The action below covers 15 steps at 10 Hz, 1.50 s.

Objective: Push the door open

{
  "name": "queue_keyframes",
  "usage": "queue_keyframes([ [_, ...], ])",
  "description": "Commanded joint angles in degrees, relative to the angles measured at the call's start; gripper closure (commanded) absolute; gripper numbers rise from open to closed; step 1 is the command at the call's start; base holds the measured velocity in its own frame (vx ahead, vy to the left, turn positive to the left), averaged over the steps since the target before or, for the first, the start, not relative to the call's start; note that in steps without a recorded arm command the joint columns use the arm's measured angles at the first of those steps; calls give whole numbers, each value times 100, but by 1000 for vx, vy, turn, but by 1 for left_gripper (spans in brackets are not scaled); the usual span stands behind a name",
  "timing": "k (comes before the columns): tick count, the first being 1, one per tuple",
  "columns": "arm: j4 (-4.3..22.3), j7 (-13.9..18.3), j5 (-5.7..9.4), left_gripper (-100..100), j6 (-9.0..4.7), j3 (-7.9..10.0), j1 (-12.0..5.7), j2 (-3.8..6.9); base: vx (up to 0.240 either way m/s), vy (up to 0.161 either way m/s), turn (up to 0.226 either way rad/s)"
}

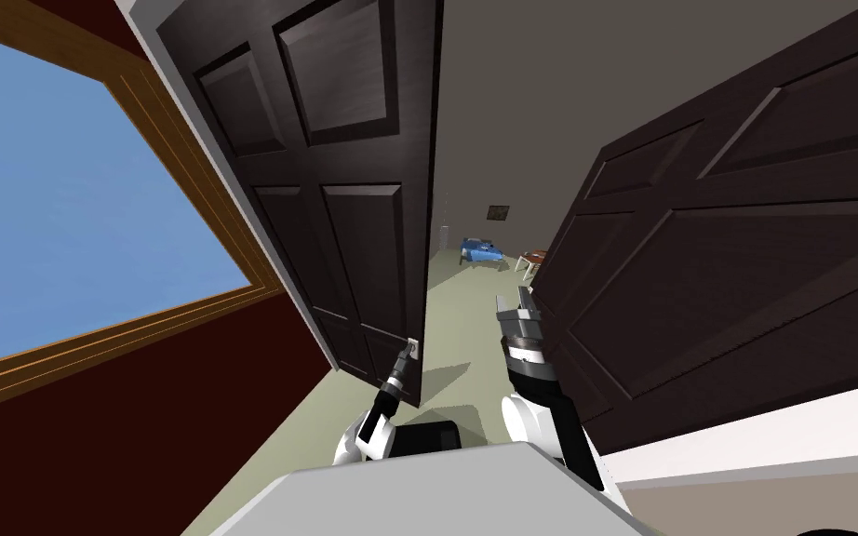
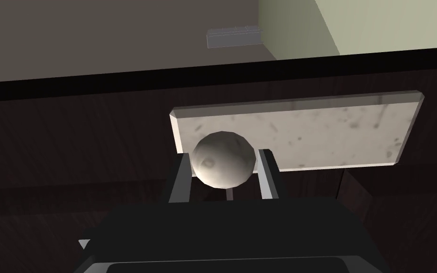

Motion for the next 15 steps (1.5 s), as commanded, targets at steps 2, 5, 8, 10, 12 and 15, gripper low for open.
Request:
queue_keyframes([
  [2, -4, 3, 2, 100, -10, 2, 2, 1, -3, 1, 1],
  [5, 30, -32, 42, 100, -7, 151, -8, 102, 125, -72, 22],
  [8, 56, -68, 87, 100, -18, 318, -26, 182, 147, -97, 35],
  [10, 75, -95, 121, 100, -26, 441, -39, 225, 172, -97, 71],
  [12, 339, -57, 132, -100, -163, 424, -170, 212, 3, -50, 73],
  [15, 297, -61, 153, -100, -123, 433, -174, 197, -190, 6, 35],
])
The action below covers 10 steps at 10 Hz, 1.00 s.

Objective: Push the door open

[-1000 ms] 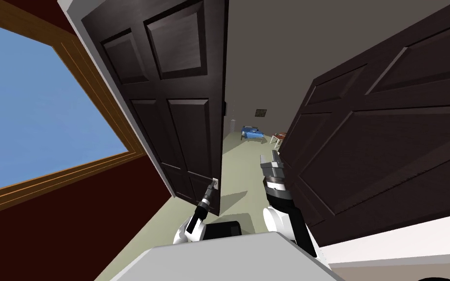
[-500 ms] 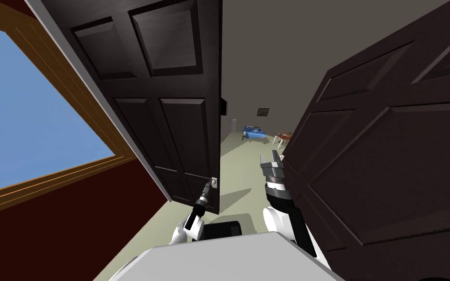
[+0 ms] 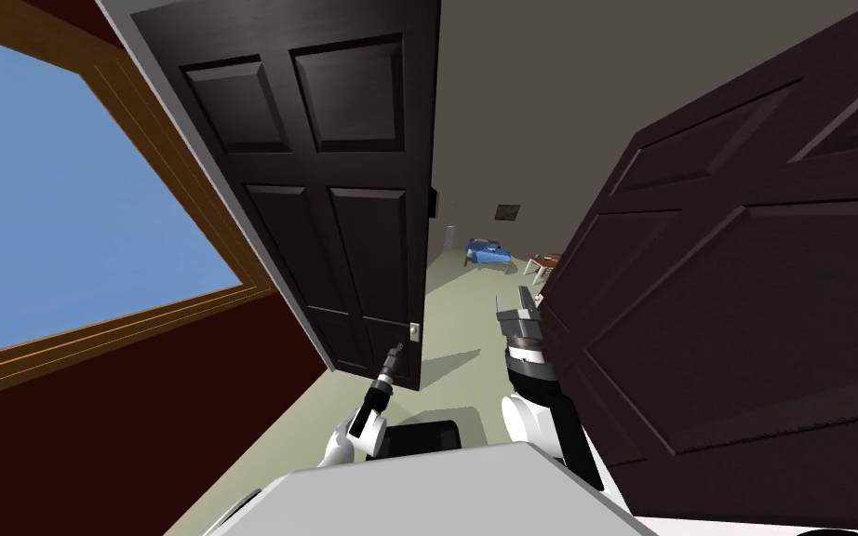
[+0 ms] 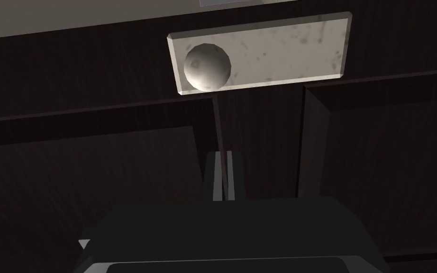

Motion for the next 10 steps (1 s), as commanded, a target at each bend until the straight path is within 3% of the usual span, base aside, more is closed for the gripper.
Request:
queue_keyframes([
  [1, -9, 0, 15, -100, 20, 6, -11, -40, -231, -35, 49],
  [4, -62, -5, 42, -100, 72, 18, -16, -234, -202, 12, 43],
  [6, -105, -6, 38, -100, 68, 24, 25, -94, -15, -12, -13],
  [10, -76, -14, 48, -100, 28, 60, 16, -23, 184, -51, -20],
])
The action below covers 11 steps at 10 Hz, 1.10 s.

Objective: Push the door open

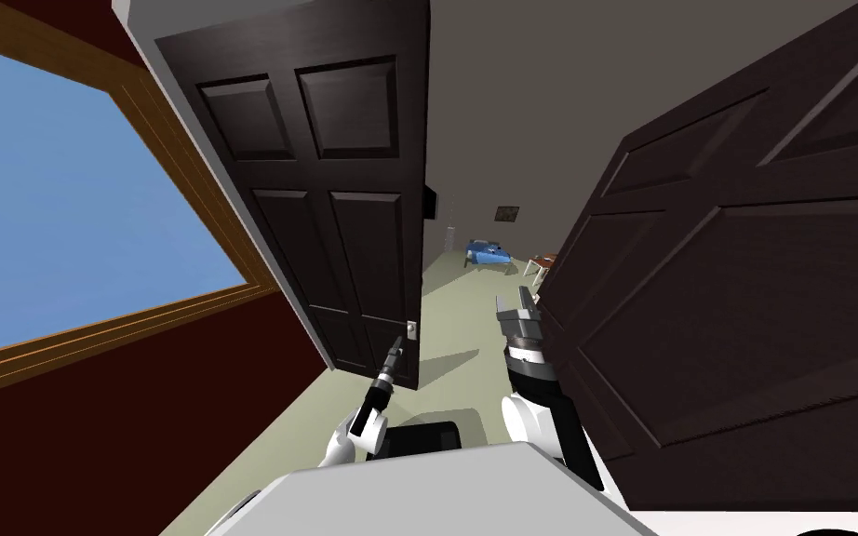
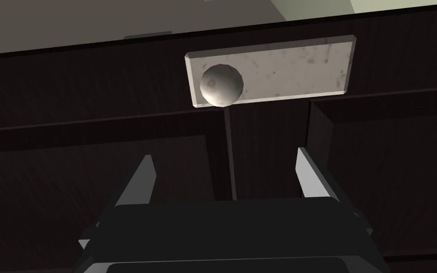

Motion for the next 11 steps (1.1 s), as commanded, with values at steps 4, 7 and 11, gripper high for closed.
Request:
queue_keyframes([
  [4, 29, -14, 14, -100, -49, 49, -9, -56, 187, -72, -23],
  [7, 43, -16, 15, 100, -62, 53, -12, -82, 78, -28, -6],
  [11, 43, -16, 15, 100, -62, 53, -12, -82, -14, 6, -4],
])
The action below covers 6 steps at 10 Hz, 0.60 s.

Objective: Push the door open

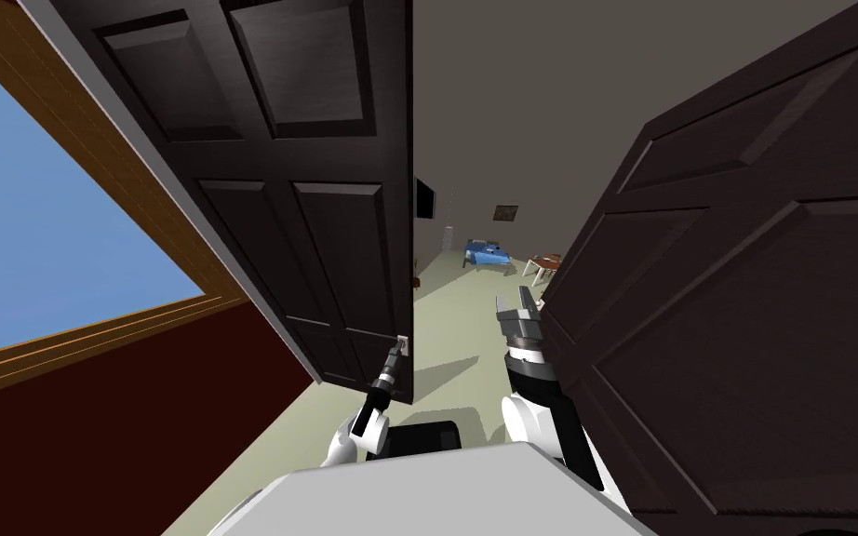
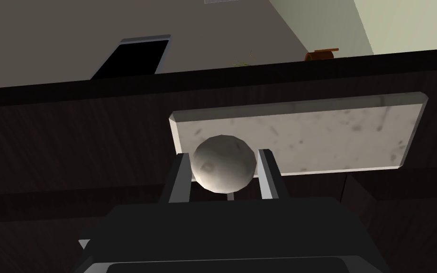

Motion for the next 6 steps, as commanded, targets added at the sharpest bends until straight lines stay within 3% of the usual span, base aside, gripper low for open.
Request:
queue_keyframes([
  [1, -7, 3, 3, 100, -12, 5, -4, 3, 0, 0, 0],
  [3, 11, -13, 26, 100, -2, 72, -5, 38, 106, -38, 14],
  [6, 33, -45, 84, 100, -8, 233, -20, 104, 192, -79, 38],
])
